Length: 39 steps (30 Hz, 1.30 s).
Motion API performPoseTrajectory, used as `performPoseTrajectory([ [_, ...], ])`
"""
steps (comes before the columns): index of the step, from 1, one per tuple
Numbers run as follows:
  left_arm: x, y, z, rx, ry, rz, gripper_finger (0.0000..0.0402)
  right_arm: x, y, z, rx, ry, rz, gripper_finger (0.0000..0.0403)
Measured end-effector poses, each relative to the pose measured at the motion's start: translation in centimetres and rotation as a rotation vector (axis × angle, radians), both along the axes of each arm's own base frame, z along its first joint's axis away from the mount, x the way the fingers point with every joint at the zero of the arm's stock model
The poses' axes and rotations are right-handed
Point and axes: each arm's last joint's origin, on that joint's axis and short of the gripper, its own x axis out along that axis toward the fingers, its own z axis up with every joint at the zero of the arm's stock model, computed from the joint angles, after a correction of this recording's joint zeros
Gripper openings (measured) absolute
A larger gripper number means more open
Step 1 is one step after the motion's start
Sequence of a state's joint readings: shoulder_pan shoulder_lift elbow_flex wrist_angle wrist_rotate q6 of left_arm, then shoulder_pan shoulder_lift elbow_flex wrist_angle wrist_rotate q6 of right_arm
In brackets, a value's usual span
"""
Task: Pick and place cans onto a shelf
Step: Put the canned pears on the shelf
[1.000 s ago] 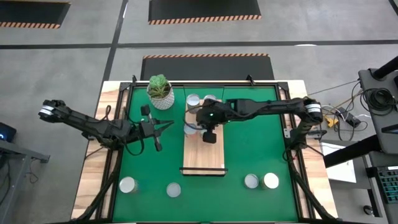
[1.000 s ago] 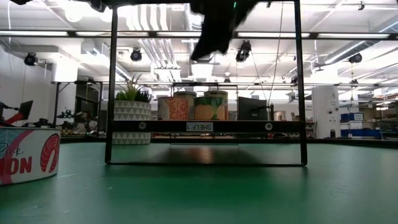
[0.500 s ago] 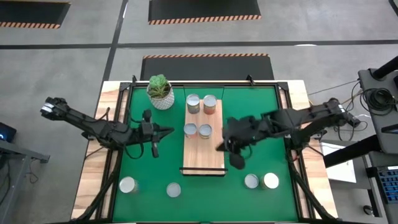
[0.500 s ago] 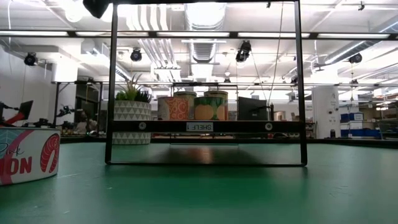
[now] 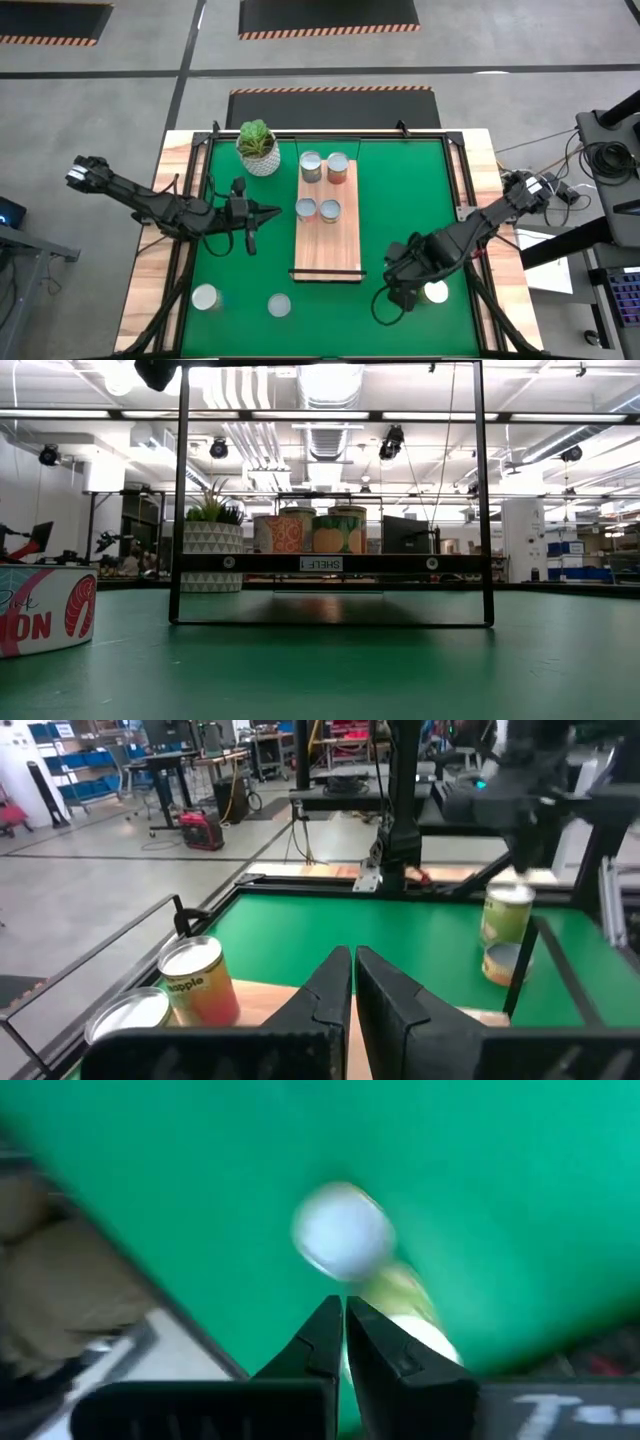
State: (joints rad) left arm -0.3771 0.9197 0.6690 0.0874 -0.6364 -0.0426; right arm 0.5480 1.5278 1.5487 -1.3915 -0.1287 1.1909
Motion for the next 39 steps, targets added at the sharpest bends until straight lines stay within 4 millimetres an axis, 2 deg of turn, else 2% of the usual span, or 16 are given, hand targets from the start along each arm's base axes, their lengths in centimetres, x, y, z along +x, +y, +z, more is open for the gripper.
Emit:
performPoseTrajectory([
  [4,0.0,0.0,0.3,0.003,-0.009,0.001,0.0000,-1.3,-0.5,-0.3,-0.018,0.142,-0.095,0.0008],
  [9,0.0,0.0,0.3,0.011,-0.004,-0.002,0.0000,-1.6,-0.9,-0.1,-0.088,0.110,-0.155,0.0009],
  [14,0.0,0.1,0.4,0.072,0.000,0.029,0.0000,-1.9,-0.4,-0.3,-0.074,0.145,-0.208,0.0022],
  [18,-0.2,0.2,0.6,0.079,-0.008,0.037,0.0000,-2.4,0.1,-1.1,-0.099,0.181,-0.270,0.0069],
  [23,-0.2,0.2,0.5,0.116,0.008,0.034,0.0000,-3.9,1.5,-2.4,-0.135,0.224,-0.269,0.0161],
  [25,-0.2,0.3,0.6,0.146,0.008,0.048,0.0000,-4.6,2.2,-2.6,-0.146,0.221,-0.187,0.0196],
  [28,-0.2,0.3,0.9,0.163,-0.005,0.078,0.0000,-5.9,3.5,-2.9,-0.157,0.203,0.063,0.0238],
  [31,-0.2,0.3,1.2,0.161,-0.009,0.080,0.0000,-7.3,4.6,-3.5,-0.179,0.196,0.182,0.0268],
  [34,-0.2,0.3,1.4,0.157,-0.016,0.081,0.0000,-8.3,5.2,-4.2,-0.254,0.145,0.177,0.0289],
  [39,-0.1,0.3,1.3,0.158,-0.013,0.081,0.0000,-8.8,6.4,-5.7,-0.248,0.056,0.217,0.0313],
])
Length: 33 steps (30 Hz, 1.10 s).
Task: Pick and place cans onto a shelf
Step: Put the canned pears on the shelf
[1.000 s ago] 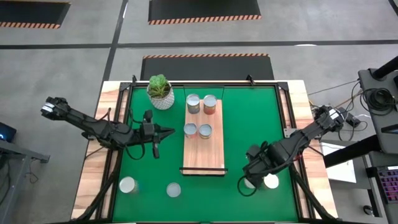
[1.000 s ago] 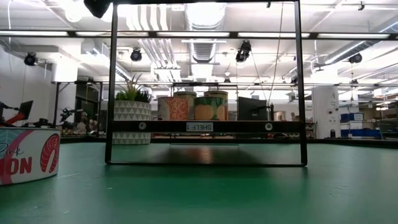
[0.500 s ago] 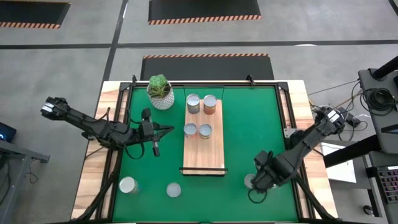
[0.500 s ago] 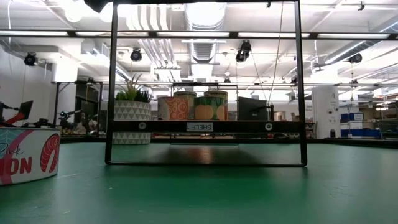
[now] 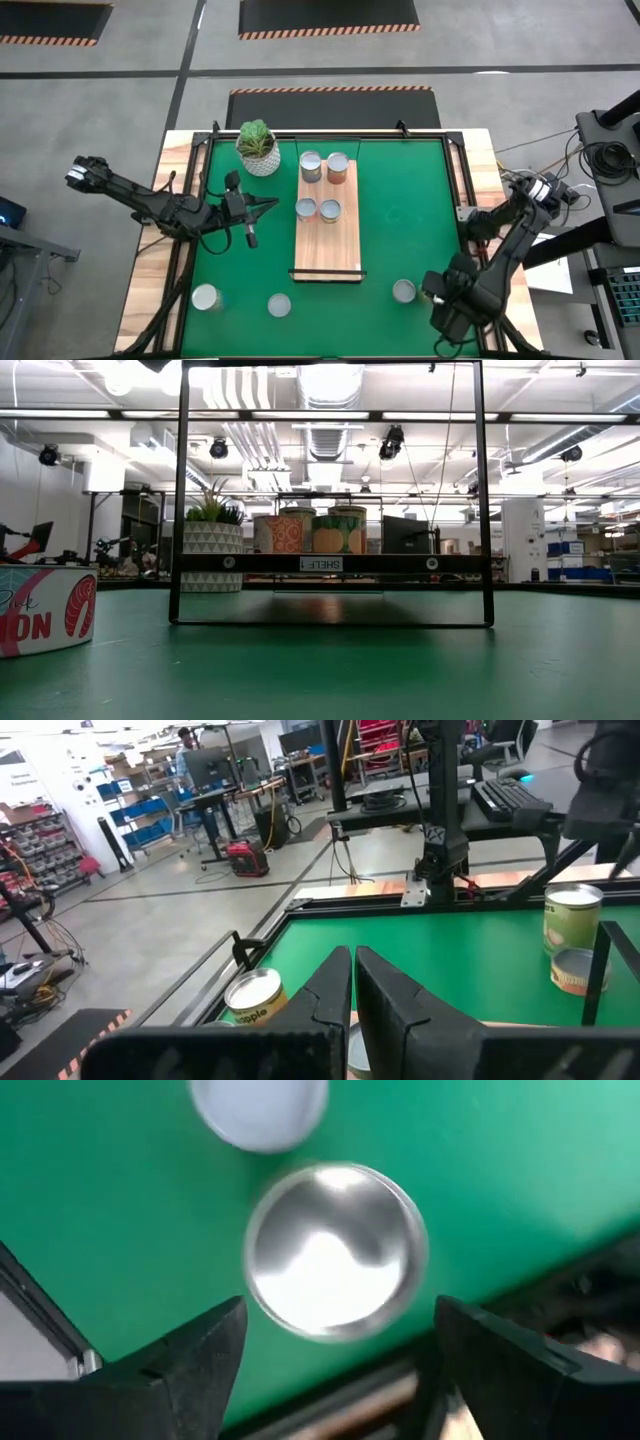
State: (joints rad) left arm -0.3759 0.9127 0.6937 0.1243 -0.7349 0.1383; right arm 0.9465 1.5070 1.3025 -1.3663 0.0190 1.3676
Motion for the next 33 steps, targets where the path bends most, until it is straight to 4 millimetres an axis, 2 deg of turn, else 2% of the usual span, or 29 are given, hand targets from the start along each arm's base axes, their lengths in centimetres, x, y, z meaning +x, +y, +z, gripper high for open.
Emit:
performPoseTrajectory([
  [4,0.0,0.0,0.0,-0.011,-0.004,0.000,0.0000,-0.2,0.3,-1.2,-0.035,-0.080,0.045,0.0322],
  [11,0.0,0.0,-0.1,-0.054,-0.012,0.002,0.0000,-0.7,-0.5,-2.5,-0.154,-0.113,0.104,0.0323],
  [19,0.4,-0.2,-0.5,-0.053,0.006,0.002,0.0000,1.4,-3.0,-4.2,-0.247,-0.304,0.034,0.0292],
  [22,0.7,-0.3,-0.8,-0.049,0.020,0.003,0.0000,2.8,-4.5,-3.4,-0.254,-0.345,0.086,0.0281],
  [27,1.4,-0.5,-1.1,-0.049,0.015,0.009,0.0000,4.9,-7.4,-0.2,-0.246,-0.414,0.161,0.0263],
  [33,1.8,-0.7,-1.1,-0.065,-0.012,0.014,0.0000,5.2,-8.8,2.7,-0.181,-0.574,0.243,0.0226],
])
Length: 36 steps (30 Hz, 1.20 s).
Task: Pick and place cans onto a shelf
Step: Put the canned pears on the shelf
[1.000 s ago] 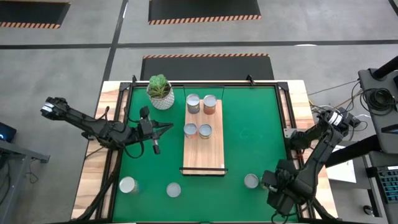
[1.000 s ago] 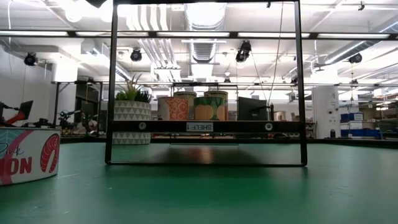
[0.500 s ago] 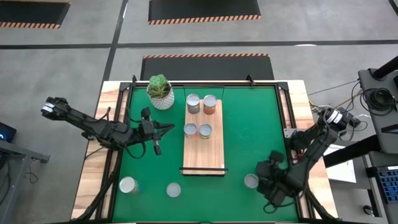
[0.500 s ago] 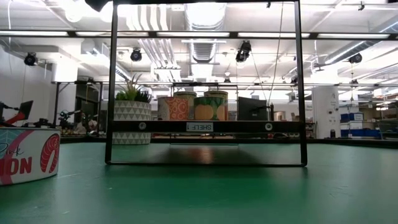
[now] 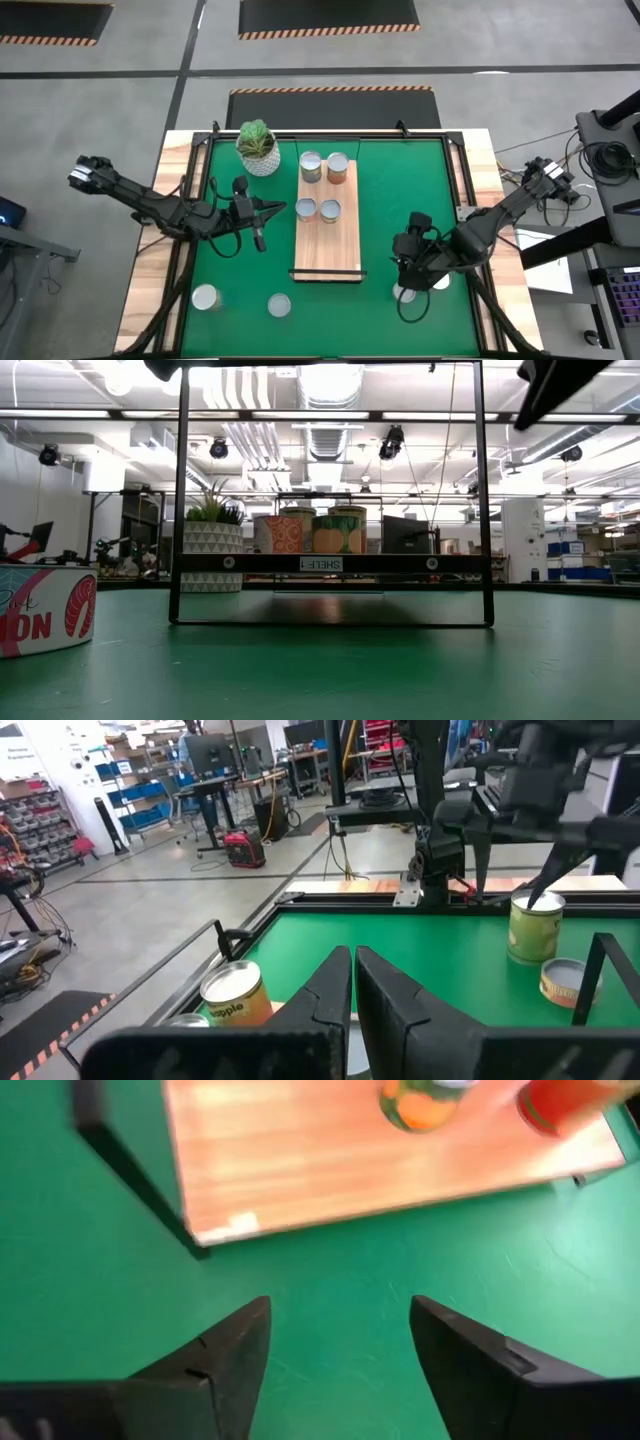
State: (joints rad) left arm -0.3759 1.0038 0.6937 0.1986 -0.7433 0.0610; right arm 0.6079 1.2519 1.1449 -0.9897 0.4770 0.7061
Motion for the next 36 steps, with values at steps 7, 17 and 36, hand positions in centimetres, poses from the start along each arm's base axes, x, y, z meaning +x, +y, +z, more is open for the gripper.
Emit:
performPoseTrajectory([
  [7,0.5,-0.2,-0.6,-0.026,0.014,0.004,0.0000,-2.1,-0.5,1.4,0.096,0.009,0.038,0.0152],
  [17,1.0,-0.4,-1.1,-0.034,0.024,0.007,0.0000,-6.6,-2.4,-1.0,0.190,0.404,-0.085,0.0014],
  [36,1.1,-0.4,-1.0,-0.033,0.019,0.007,0.0000,-8.4,-3.0,-4.5,0.335,0.597,-0.204,0.0009],
])
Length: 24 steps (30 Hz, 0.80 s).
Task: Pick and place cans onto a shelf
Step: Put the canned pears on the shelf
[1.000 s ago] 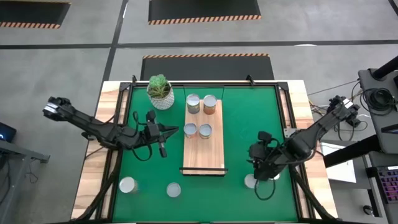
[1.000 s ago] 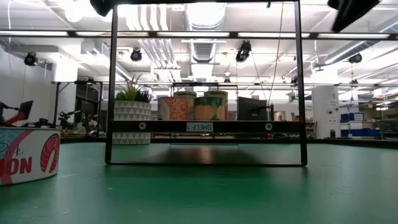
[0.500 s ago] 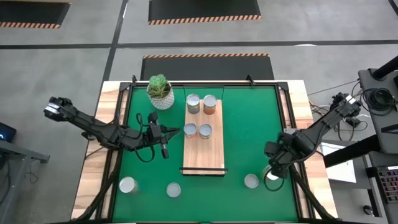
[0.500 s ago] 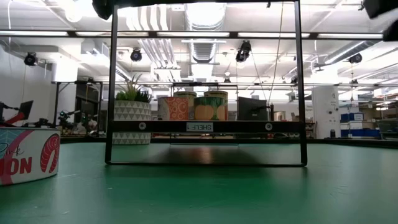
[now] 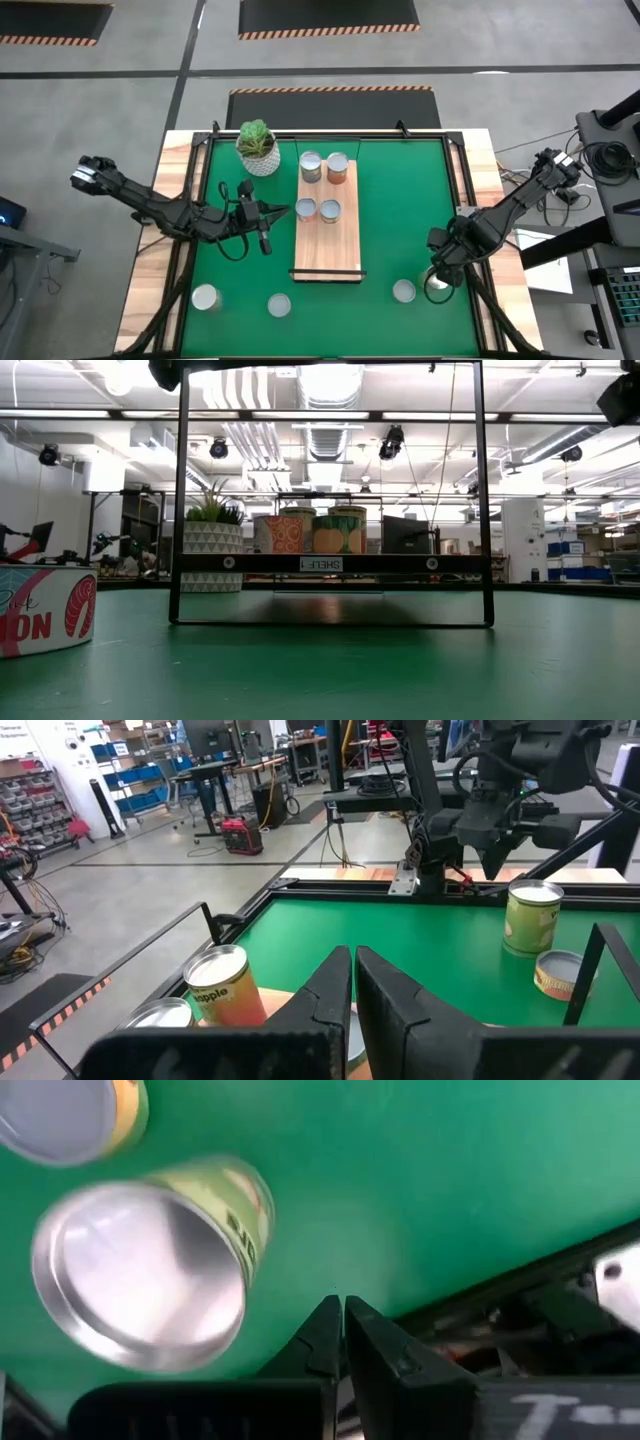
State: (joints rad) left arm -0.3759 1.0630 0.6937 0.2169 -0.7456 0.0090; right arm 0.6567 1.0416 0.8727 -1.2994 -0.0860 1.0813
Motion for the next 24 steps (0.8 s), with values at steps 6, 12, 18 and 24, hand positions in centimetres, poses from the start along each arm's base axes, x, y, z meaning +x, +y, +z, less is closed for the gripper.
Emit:
performPoseTrajectory([
  [6,0.0,0.0,0.0,0.000,0.000,0.000,0.0000,0.9,0.7,1.8,0.091,-0.088,0.003,0.0009],
  [12,0.0,0.0,0.0,0.000,0.000,0.000,0.0000,2.4,2.8,2.0,0.224,-0.246,0.125,0.0008],
  [18,0.0,0.0,0.0,0.000,0.000,0.000,0.0000,3.3,4.2,-0.2,0.150,-0.151,0.175,0.0009],
  [24,0.0,0.0,0.0,0.000,0.000,0.000,0.0000,5.1,4.9,-1.6,0.004,-0.227,0.195,0.0009],
])
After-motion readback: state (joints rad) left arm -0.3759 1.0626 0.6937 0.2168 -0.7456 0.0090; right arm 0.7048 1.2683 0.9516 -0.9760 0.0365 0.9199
